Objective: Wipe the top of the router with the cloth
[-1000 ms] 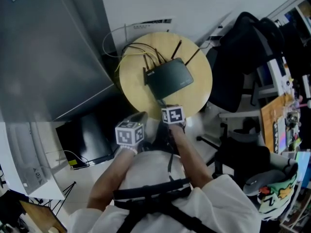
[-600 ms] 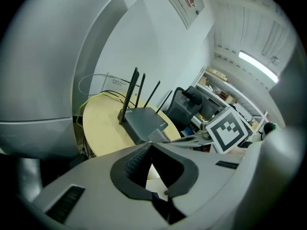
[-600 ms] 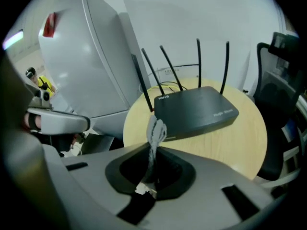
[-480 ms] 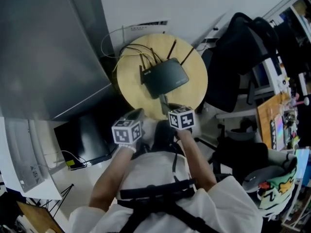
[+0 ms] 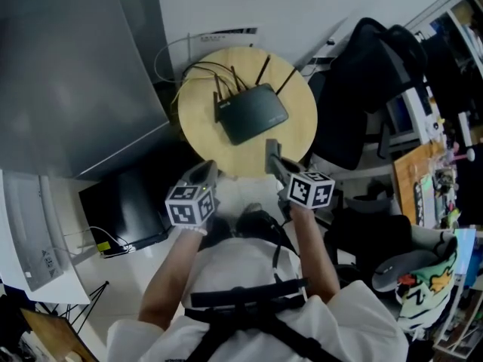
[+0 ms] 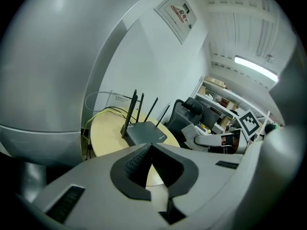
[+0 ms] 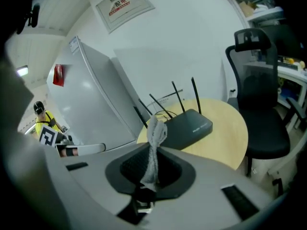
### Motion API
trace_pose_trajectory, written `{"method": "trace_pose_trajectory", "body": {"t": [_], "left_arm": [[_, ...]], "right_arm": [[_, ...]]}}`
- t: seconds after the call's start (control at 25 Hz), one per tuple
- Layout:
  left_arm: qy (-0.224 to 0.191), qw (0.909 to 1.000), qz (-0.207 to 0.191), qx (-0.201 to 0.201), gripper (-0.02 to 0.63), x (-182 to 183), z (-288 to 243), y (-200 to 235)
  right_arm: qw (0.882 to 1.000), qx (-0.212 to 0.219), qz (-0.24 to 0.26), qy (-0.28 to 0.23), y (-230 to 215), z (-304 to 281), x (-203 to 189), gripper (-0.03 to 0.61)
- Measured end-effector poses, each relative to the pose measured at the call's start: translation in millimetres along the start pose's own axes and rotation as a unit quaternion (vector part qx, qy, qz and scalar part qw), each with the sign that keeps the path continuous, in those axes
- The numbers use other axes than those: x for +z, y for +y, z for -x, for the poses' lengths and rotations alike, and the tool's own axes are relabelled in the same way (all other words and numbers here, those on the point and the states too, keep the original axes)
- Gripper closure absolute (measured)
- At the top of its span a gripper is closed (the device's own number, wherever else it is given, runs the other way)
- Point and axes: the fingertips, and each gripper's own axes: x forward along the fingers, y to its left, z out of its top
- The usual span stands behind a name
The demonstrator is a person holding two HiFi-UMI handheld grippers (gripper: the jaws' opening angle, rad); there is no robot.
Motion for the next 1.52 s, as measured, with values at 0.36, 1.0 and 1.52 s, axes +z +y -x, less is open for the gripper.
{"method": "trace_pose_trajectory", "body": {"t": [0.36, 1.0, 1.52], "left_arm": [[-0.022, 0.9997, -0.007, 0.001, 0.617, -2, 17, -52], [-0.053, 0.9968, -0.027, 0.054, 0.617, -75, 79, -160], [-0.056, 0.9972, -0.045, 0.022, 0.617, -52, 85, -163]], "right_arm": [[0.998, 0.039, 0.016, -0.038, 16, 44, 13, 0.54], [0.988, 0.12, 0.075, -0.066, 38, 157, -43, 0.54], [0.989, 0.079, 0.09, -0.086, 47, 158, -29, 0.543]]}}
